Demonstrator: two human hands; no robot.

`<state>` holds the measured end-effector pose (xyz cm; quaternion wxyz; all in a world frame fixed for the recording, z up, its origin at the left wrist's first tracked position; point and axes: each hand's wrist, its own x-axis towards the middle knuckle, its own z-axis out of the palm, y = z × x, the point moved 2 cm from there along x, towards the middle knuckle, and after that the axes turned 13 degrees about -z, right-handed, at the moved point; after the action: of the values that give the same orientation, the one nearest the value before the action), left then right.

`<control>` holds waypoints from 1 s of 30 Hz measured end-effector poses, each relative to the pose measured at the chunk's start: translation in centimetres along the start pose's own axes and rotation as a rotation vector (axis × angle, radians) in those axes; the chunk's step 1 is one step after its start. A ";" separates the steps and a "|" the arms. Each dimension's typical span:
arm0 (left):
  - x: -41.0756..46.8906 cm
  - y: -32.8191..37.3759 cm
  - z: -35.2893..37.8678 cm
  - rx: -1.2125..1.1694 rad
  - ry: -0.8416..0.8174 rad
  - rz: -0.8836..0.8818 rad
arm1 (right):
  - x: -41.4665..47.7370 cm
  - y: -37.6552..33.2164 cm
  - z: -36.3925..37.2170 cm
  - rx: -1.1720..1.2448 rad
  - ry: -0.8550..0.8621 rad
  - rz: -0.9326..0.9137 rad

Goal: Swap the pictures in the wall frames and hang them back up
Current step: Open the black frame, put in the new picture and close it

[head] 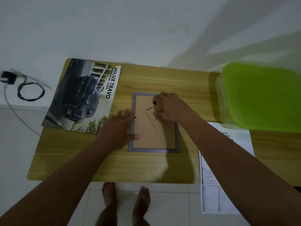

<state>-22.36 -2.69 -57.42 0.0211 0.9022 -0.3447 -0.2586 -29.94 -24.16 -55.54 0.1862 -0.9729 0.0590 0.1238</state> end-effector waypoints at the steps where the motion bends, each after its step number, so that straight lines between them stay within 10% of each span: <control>1: 0.0 0.0 0.0 -0.001 0.001 0.001 | 0.1 0.0 0.0 -0.002 -0.007 0.001; 20: 0.0 0.3 -0.2 0.040 -0.016 -0.010 | 0.8 0.4 0.6 -0.124 -0.094 0.003; 30: -0.1 0.5 -0.4 0.054 -0.020 -0.018 | -7.9 -3.8 4.7 0.172 0.235 0.363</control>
<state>-22.49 -3.06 -56.92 -0.0091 0.9027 -0.3437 -0.2585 -37.95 -18.32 -56.33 0.2351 -0.9346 0.2646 0.0355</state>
